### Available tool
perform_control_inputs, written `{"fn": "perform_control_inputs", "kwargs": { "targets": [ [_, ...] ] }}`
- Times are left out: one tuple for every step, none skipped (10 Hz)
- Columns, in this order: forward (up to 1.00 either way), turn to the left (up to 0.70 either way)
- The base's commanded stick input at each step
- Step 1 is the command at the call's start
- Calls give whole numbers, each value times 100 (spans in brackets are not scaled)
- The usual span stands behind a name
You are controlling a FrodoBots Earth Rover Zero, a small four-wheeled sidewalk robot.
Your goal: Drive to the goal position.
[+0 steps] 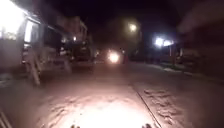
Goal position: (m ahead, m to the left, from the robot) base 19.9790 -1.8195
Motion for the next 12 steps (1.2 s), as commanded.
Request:
{"fn": "perform_control_inputs", "kwargs": {
  "targets": [
    [70, 0],
    [70, 0],
    [70, 0],
    [70, 0],
    [70, 0],
    [70, 0],
    [70, 0],
    [70, 0],
    [70, 0],
    [70, 0],
    [70, 0],
    [70, 0]
  ]
}}
